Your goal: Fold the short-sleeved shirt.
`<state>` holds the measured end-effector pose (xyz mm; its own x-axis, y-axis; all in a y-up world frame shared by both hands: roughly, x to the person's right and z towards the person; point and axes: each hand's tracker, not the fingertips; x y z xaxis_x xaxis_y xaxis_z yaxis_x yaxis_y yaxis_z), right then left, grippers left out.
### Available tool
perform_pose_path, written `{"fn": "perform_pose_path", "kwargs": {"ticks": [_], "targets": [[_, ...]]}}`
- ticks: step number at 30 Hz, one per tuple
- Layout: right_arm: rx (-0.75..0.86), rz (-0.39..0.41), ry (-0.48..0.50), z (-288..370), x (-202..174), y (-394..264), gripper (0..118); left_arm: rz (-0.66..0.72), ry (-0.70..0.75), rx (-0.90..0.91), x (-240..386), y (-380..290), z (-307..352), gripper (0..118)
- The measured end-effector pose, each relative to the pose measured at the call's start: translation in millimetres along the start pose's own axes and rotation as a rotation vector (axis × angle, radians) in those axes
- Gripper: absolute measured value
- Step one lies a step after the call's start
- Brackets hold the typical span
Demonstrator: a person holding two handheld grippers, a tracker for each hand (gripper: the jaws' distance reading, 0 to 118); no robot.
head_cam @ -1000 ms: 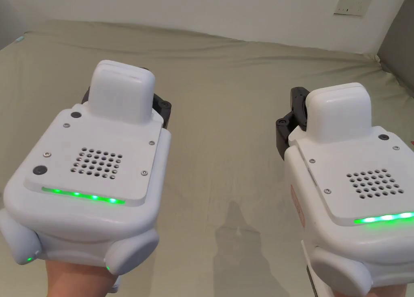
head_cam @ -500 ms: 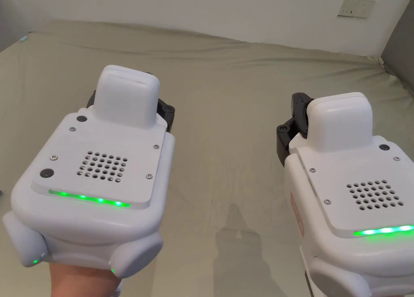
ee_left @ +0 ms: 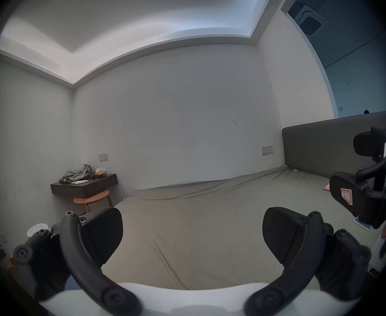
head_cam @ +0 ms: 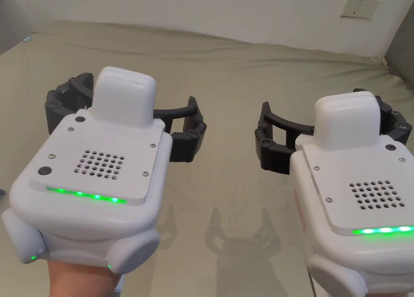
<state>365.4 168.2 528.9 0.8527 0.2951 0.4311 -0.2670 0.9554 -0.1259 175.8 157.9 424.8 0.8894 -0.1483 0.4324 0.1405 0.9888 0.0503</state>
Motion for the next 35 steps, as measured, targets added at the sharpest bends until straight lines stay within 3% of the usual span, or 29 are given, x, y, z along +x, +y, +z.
{"fn": "perform_pose_path", "kwargs": {"ticks": [4, 6, 9, 13, 17, 26, 32, 35], "targets": [[-0.070, -0.132, 0.149, -4, 8, 8, 108, 0.000, 0.002, 0.002, -2, -1, 3, 118], [-0.097, -0.194, 0.109, -4, 8, 14, 108, -0.002, 0.002, 0.004, -2, 0, 5, 118], [-0.187, -0.201, -0.011, -3, 4, 27, 108, 0.002, 0.001, 0.010, -3, 2, 6, 118], [-0.211, -0.236, 0.045, -3, 9, 35, 108, 0.015, -0.003, 0.016, -3, 6, 8, 118], [-0.273, -0.247, 0.006, -2, 7, 43, 108, 0.014, 0.000, 0.024, -2, 10, 9, 118], [-0.257, -0.261, 0.051, 1, 11, 36, 108, 0.009, 0.000, 0.032, 3, 15, 11, 118], [-0.280, -0.259, 0.001, -3, 8, 31, 108, 0.008, -0.005, 0.026, 4, 16, 11, 118], [-0.265, -0.262, 0.030, -5, 13, 29, 108, 0.008, -0.003, 0.026, 5, 16, 10, 118]]}}
